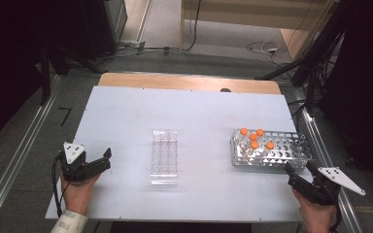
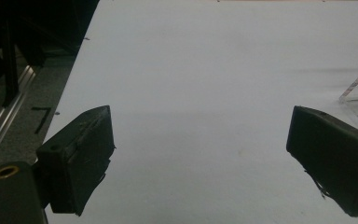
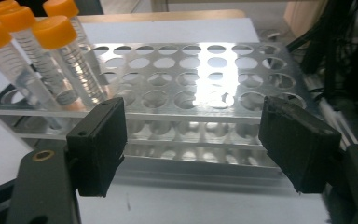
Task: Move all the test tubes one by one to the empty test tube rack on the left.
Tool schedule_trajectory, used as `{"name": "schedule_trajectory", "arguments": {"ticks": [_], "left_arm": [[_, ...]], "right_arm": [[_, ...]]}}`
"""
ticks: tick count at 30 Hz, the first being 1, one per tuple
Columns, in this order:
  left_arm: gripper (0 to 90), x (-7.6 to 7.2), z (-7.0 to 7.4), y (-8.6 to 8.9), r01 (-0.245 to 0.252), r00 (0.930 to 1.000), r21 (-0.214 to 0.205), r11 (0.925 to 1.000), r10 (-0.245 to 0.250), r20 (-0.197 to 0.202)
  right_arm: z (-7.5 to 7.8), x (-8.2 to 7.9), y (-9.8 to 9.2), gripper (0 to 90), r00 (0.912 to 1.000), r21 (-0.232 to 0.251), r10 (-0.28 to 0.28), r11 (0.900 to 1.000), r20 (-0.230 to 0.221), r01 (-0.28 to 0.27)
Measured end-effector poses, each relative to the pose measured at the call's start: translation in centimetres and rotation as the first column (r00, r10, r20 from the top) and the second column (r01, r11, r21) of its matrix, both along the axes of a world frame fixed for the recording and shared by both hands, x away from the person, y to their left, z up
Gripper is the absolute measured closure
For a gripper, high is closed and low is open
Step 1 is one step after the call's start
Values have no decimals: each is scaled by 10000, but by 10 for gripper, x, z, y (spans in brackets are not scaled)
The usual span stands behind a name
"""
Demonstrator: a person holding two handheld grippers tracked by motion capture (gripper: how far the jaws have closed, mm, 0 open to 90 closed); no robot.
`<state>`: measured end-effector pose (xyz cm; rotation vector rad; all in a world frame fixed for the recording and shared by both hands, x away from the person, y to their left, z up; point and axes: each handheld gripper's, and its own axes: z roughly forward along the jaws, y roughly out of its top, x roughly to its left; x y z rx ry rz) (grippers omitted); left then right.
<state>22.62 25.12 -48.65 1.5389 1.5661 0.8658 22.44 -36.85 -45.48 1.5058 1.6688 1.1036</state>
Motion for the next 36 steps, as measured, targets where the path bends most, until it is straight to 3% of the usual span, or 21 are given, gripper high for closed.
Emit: {"name": "schedule_trajectory", "arguments": {"ticks": [24, 36], "left_arm": [[79, 0, -1, 0, 126, 9999, -211, 9997, -128, -92], [79, 1, -2, -3, 259, 9996, -243, 9994, -262, -103]], "right_arm": [[1, 7, 18, 247, 9985, -457, 533, 9976, 153, -525], [1, 23, 40, 370, 9902, -559, 1380, 9891, 228, -1366]]}}
